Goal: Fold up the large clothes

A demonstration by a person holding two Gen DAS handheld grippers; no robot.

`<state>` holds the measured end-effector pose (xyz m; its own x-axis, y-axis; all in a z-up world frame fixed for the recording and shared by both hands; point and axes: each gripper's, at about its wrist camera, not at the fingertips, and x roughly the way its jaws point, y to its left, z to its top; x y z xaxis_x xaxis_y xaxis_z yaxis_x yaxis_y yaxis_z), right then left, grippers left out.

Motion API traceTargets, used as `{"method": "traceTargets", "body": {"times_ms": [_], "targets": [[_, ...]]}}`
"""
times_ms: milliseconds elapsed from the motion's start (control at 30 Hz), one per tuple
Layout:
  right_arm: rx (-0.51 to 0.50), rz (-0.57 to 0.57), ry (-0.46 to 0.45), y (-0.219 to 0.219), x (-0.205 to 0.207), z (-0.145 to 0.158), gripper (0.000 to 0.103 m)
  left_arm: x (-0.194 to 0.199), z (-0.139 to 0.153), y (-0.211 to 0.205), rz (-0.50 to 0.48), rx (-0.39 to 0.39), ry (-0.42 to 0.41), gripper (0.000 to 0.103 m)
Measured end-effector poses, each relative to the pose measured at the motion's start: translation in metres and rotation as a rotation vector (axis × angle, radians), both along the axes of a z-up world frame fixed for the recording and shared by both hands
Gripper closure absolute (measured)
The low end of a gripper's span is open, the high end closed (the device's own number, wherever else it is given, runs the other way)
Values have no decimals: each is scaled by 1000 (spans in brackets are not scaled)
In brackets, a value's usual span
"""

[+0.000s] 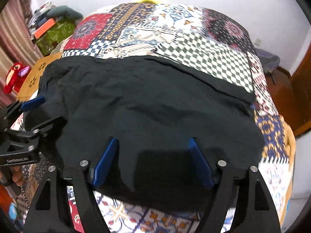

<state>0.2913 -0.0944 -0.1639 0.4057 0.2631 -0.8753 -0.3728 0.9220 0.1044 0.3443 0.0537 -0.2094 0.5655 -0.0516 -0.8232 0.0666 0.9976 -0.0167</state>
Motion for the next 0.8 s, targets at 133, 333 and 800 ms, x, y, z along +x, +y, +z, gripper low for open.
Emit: {"method": "traceTargets", "body": {"times_ms": [133,333,800], "targets": [[10,-35,46,-15,-9,2,29,-27,11,9,28,18,-24,8],[-57,-51,2,-22,-26,16,29,-59,8,44,127,110,-14,8],[-17,8,-74,11,-33,31,29,-98,-21,123,426,-552,67,8]]}}
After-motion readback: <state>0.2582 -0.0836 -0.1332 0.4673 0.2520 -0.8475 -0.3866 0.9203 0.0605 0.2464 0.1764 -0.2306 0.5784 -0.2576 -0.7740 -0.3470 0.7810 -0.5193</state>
